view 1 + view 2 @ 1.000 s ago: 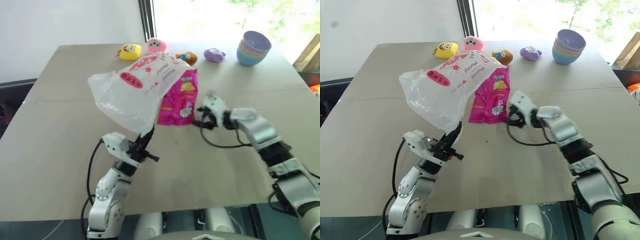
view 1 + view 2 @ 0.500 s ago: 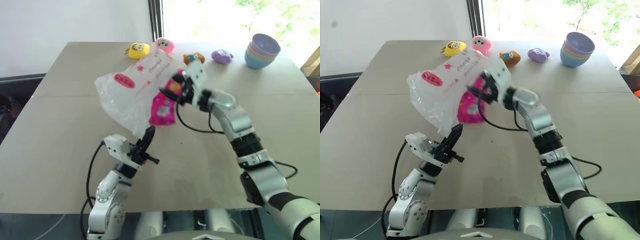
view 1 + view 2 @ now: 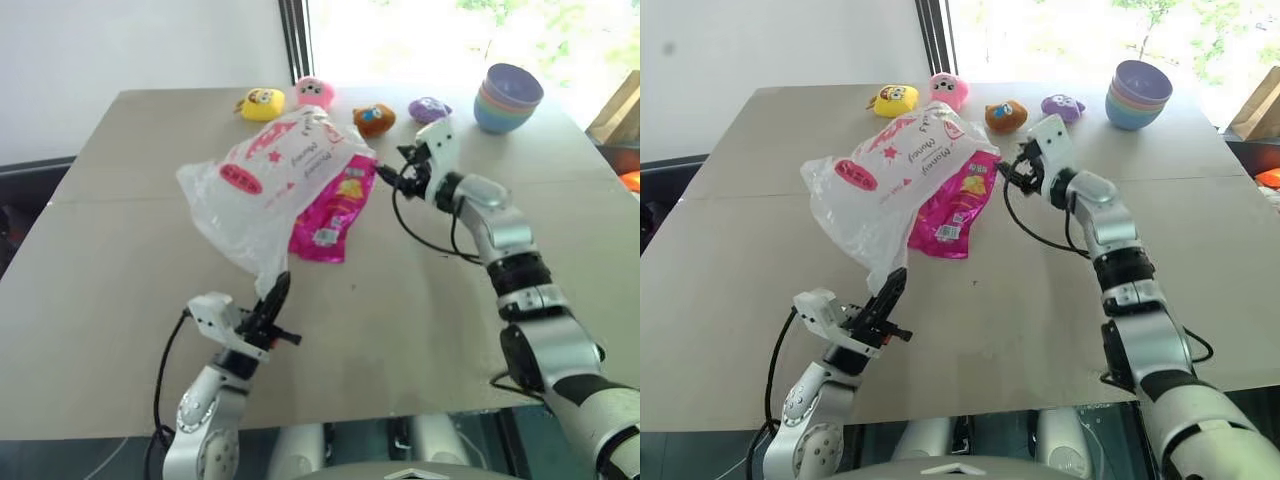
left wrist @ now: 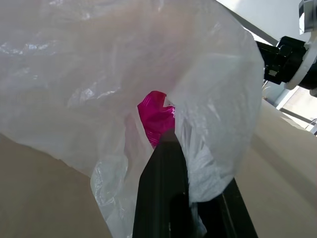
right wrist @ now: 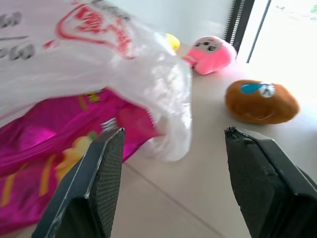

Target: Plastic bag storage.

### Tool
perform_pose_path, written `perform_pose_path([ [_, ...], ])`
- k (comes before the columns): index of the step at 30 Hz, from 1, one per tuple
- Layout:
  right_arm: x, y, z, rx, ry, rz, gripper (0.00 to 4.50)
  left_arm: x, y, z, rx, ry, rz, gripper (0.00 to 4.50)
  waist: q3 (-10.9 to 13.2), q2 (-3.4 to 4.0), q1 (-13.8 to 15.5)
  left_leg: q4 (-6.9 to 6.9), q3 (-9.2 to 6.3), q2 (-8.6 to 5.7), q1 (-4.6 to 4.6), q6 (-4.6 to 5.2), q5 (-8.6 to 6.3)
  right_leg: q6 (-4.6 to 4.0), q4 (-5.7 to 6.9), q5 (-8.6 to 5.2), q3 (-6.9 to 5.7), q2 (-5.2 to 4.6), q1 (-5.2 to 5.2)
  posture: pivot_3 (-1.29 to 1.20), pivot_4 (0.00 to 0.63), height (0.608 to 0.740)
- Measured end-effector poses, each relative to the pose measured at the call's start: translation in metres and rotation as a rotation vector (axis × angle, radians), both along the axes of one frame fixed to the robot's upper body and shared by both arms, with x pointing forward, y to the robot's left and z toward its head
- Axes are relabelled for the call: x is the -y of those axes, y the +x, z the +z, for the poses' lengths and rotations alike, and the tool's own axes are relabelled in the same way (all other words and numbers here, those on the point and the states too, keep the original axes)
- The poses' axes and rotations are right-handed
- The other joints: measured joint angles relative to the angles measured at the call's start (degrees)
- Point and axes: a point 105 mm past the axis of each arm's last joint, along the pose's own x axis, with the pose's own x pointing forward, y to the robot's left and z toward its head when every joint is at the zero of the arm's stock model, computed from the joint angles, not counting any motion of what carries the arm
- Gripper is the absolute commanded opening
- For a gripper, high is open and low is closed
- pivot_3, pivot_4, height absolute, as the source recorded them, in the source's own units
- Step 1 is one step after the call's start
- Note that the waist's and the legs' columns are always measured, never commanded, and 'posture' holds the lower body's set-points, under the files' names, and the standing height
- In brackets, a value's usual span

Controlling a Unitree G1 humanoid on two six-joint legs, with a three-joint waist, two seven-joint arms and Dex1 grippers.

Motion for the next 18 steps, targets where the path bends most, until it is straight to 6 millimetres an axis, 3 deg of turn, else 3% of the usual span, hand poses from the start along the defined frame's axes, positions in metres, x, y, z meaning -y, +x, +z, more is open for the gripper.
perform_pose_path([
  [7,-0.02,0.01,-0.02,-0.095,0.047,0.0,3.21,0.001,0.003,0.004,0.018,0.01,-0.015,0.0,0.01,0.01,0.13,0.0,0.04,0.01,-0.08,-0.01,0.01,0.01,-0.05,0.01,-0.02,-0.07,-0.01,0.0,0.15,0.74],
  [14,-0.023,0.017,-0.016,-0.17,0.167,-0.054,3.21,0.004,0.005,0.006,0.026,0.008,-0.023,0.0,0.02,0.04,0.03,-0.01,0.03,0.03,-0.08,-0.02,0.01,0.0,-0.03,0.0,-0.03,-0.06,-0.02,0.0,0.15,0.74],
  [18,-0.026,0.02,-0.007,-0.162,0.221,-0.08,1.96,0.005,0.005,0.007,0.028,0.008,-0.025,0.0,0.03,0.04,0.01,-0.01,0.03,0.04,-0.08,-0.02,0.01,0.0,-0.03,0.0,-0.02,-0.06,-0.03,0.0,0.15,0.74],
])
